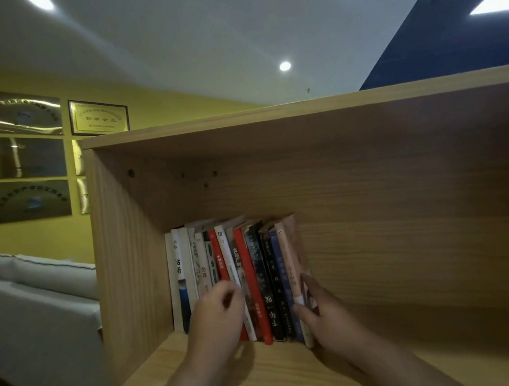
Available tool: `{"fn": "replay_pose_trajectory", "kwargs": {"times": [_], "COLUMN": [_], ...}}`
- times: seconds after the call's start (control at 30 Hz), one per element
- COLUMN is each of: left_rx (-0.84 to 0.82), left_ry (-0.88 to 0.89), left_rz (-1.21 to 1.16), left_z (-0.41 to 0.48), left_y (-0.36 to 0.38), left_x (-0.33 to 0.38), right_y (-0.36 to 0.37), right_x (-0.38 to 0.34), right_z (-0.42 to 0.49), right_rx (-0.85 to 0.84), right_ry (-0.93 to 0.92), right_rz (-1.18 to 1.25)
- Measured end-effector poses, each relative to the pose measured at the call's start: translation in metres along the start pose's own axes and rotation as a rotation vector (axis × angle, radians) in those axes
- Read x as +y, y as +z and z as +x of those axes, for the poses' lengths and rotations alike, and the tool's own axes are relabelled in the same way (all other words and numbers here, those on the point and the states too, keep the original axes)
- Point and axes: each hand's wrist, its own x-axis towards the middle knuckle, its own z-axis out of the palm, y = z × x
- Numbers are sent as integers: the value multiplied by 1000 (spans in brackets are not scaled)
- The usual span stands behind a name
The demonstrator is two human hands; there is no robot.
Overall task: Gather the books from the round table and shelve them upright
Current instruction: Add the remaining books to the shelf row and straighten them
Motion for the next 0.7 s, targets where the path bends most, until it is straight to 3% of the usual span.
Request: {"fn": "replay_pose_trajectory", "kwargs": {"times": [0.07, 0.2, 0.47, 0.63, 0.7], "left_rx": [-36, -101, -29, 178, 167], "left_ry": [87, 226, 163, 172, 154], "left_rz": [254, 384, 240, 328, 345], "left_z": [-4, -1, 3, 58, 81], "left_y": [-3, 2, 2, -40, -55], "left_x": [-28, -38, -42, -27, -18], "right_y": [0, -2, 10, 7, 7], "right_x": [8, 13, 30, 31, 31], "right_z": [7, 20, 26, 29, 30], "right_rx": [-14, -59, 24, 12, 6], "right_ry": [6, 44, -10, 10, 7], "right_rz": [-10, -6, 32, 17, 27]}}
